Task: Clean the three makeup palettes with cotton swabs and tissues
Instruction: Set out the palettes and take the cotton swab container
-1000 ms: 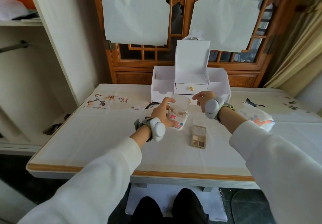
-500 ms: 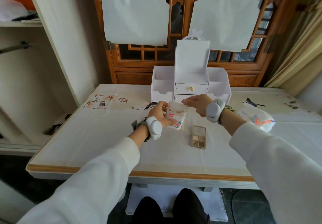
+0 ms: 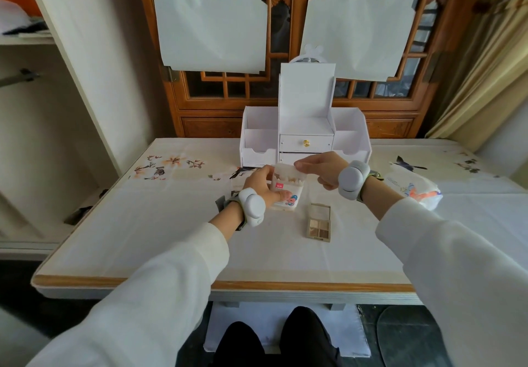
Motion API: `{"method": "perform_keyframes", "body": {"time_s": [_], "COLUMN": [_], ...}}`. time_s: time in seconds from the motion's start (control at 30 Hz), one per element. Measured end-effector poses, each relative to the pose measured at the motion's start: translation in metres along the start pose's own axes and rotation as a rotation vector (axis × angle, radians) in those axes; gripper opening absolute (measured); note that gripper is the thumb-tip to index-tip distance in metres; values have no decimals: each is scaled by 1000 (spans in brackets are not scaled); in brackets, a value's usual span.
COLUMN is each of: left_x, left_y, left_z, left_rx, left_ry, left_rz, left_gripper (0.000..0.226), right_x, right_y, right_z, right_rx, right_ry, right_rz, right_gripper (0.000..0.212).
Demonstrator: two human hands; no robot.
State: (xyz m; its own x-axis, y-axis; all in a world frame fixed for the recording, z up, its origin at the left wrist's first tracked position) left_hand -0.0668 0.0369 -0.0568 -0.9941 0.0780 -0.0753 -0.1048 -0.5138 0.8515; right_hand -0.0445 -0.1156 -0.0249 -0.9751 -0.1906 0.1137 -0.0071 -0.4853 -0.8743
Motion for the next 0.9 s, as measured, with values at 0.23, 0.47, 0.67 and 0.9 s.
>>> {"method": "perform_keyframes", "body": {"time_s": [0.23,0.47,0.67,0.9], "left_x": [-5,-9,-9,-4], "left_y": [2,0,3,21], "left_z": [-2,-4,0,-1], "left_rx": [13,43,81,65], "left_ry": [-18,-5,9,-32], "left_rz": [-8,10,-6,-177], "left_gripper": [53,53,55,64], "right_x": [1,0,-2,-4], "right_y": [2,-10,-12,-10], "right_z": [3,3,1,3], "right_rx": [55,189,239,201], "right_ry": [-33,41,57,72], "right_rz": [48,197,253,276], "right_gripper": [41,48,45,40]}}
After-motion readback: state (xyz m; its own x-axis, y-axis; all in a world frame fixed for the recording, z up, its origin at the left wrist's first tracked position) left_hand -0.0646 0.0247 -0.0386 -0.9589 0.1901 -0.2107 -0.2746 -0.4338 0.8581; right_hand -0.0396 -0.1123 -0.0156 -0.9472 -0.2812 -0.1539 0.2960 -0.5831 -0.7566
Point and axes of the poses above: each hand's wrist, its own x-axis away from the middle knuckle, its own z-axis out of the back of the hand, y = z × x, the point moved 9 cm from there along -x, towards the middle knuckle
